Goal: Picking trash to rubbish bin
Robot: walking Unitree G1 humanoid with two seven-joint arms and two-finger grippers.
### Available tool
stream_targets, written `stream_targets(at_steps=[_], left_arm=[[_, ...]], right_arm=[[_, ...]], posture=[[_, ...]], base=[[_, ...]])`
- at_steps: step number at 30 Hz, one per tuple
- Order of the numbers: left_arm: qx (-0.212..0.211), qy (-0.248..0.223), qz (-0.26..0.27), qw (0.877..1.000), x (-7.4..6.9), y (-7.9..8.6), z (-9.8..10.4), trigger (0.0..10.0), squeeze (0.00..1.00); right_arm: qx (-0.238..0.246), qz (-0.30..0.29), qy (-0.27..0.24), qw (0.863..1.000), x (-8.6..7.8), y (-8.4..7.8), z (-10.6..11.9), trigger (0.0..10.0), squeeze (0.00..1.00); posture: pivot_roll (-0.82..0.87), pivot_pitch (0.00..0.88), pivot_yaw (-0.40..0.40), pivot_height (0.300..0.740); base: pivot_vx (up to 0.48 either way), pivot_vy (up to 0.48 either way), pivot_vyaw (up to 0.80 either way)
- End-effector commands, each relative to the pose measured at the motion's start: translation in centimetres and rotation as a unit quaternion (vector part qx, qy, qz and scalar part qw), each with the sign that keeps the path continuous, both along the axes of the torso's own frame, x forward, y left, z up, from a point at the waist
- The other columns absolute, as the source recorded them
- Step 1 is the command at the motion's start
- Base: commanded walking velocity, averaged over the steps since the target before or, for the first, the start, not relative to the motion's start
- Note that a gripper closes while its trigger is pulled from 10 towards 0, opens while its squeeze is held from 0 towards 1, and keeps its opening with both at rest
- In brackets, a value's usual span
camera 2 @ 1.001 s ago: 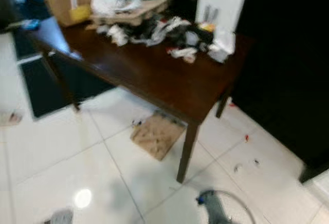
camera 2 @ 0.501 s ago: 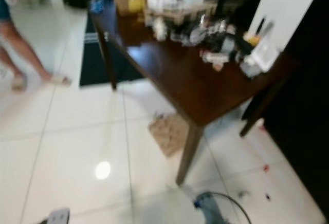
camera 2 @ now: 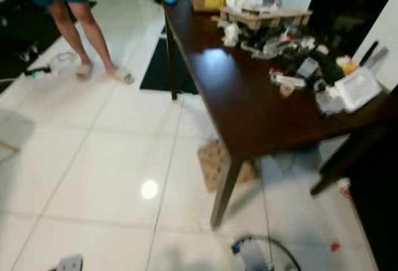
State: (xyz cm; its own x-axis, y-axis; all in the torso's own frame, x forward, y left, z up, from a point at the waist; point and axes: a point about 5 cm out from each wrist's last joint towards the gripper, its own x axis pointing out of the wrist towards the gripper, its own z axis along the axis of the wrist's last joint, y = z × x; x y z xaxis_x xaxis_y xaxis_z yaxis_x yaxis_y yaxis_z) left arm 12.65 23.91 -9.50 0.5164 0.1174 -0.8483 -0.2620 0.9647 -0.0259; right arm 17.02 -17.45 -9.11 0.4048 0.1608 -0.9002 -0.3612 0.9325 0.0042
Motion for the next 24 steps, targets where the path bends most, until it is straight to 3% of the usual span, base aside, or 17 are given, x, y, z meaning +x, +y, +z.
stream_targets(at_steps=[1,9,24], left_arm=[[-0.002,0.029,0.000,1.000,-1.57,-0.25,-0.59,10.0,0.00],[0.001,0.029,0.001,1.000,-1.56,-0.24,-0.58,10.0,0.00],[0.003,0.026,0.008,1.000,-1.47,-0.31,-0.58,10.0,0.00]], right_arm=[[-0.002,-0.003,0.023,1.000,-1.35,-0.19,-0.56,10.0,0.00],[-0.002,-0.012,0.017,1.000,-1.38,-0.23,-0.57,10.0,0.00],[-0.012,-0.021,0.013,1.000,-1.09,-0.62,-0.44,10.0,0.00]], posture=[[0.22,0.114,-0.040,0.740],[0.21,0.114,-0.039,0.740],[0.21,0.113,-0.043,0.740]], base=[[0.000,0.000,0.79],[0.000,0.000,0.80],[0.000,0.000,0.00]])
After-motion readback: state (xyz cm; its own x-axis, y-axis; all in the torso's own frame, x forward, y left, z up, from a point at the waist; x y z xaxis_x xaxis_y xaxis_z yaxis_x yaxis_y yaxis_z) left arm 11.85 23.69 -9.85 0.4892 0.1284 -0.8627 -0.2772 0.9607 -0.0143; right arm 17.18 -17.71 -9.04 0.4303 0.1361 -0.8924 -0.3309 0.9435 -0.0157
